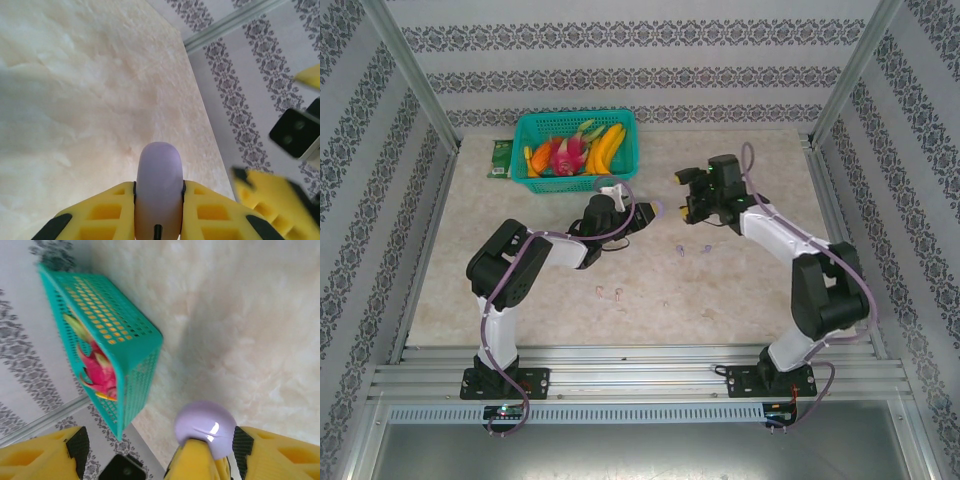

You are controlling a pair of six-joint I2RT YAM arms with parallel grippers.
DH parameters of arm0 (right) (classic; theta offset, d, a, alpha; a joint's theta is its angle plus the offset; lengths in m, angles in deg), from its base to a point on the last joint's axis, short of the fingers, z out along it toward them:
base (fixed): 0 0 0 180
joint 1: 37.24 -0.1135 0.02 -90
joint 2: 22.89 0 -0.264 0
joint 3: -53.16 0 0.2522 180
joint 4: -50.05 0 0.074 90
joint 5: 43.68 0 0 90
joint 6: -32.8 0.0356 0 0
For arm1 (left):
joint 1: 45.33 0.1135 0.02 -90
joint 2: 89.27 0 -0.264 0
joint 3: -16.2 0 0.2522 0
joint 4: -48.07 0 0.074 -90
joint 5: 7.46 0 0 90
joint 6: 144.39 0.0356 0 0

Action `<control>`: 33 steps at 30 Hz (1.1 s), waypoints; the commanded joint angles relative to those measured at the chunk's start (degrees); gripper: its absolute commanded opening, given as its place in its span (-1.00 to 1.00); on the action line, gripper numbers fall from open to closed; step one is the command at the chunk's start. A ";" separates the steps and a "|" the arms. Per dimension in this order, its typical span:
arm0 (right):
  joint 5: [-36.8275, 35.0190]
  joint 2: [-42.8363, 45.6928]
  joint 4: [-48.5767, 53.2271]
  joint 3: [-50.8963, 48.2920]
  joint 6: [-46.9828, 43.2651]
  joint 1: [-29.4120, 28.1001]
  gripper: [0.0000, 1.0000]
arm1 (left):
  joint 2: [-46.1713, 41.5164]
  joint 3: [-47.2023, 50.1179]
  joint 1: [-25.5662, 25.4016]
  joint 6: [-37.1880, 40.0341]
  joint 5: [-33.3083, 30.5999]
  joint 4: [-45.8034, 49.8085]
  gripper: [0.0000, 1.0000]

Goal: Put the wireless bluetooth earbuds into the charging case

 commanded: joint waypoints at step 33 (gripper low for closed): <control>15.75 0.83 -18.42 -7.75 -45.94 -2.42 0.50 | -9.50 -5.18 8.46 1.44 30.41 8.95 -1.00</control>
